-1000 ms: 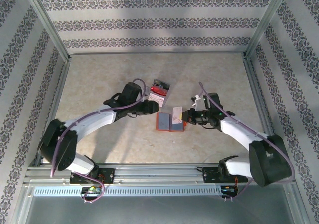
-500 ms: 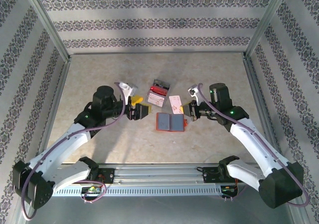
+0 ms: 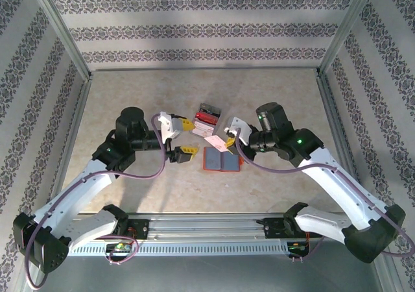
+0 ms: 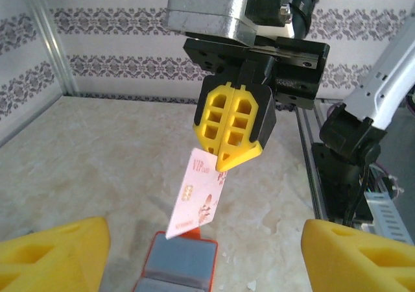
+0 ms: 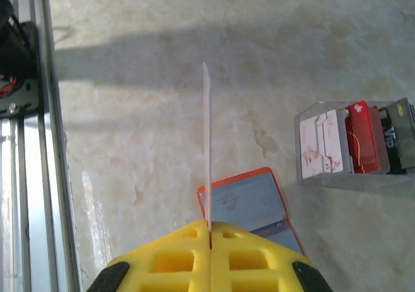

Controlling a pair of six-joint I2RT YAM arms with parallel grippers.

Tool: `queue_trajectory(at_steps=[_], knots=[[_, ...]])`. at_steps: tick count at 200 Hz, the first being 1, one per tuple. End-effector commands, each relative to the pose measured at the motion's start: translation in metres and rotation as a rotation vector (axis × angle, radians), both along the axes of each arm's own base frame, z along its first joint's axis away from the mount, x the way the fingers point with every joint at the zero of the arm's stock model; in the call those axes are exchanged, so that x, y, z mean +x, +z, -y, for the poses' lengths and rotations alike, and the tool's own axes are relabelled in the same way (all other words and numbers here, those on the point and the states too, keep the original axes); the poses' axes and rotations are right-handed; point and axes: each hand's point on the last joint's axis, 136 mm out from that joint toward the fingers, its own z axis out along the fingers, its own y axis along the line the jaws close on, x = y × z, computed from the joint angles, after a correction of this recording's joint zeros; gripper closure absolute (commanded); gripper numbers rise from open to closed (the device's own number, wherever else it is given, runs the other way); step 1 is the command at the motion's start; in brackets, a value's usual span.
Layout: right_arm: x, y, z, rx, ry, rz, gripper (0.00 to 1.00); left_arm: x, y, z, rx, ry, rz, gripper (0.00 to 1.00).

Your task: Take the credit cards out of the card holder

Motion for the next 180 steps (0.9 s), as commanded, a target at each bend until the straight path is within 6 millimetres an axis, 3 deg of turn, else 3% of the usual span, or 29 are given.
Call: queue_trajectory(at_steps=[1,74,104,146,154,180], knots=[[-0.009,0.002,-0.003,-0.069,0.084,0.034,1.0,-0.009,0.005,0.004,0.022,-0.094,0.063,0.24],[-0.015,0.022,-0.029,-0.063,0.204,0.083,1.0,-0.01,-0.004,0.022,0.046,-0.169,0.043,0.42],[-0.015,0.027,-0.034,-0.044,0.221,0.101,1.0,-0.012,-0.011,0.024,0.064,-0.189,0.019,0.61],[-0.014,0.025,-0.035,-0.044,0.222,0.099,1.0,-0.013,-0.011,0.024,0.055,-0.184,0.03,0.96],[-0.014,0.024,-0.035,-0.042,0.223,0.094,0.95,-0.013,-0.011,0.024,0.051,-0.183,0.033,1.0],[-0.017,0.025,-0.038,-0.014,0.24,0.096,0.79,-0.014,-0.008,0.023,0.035,-0.177,0.046,1.0]])
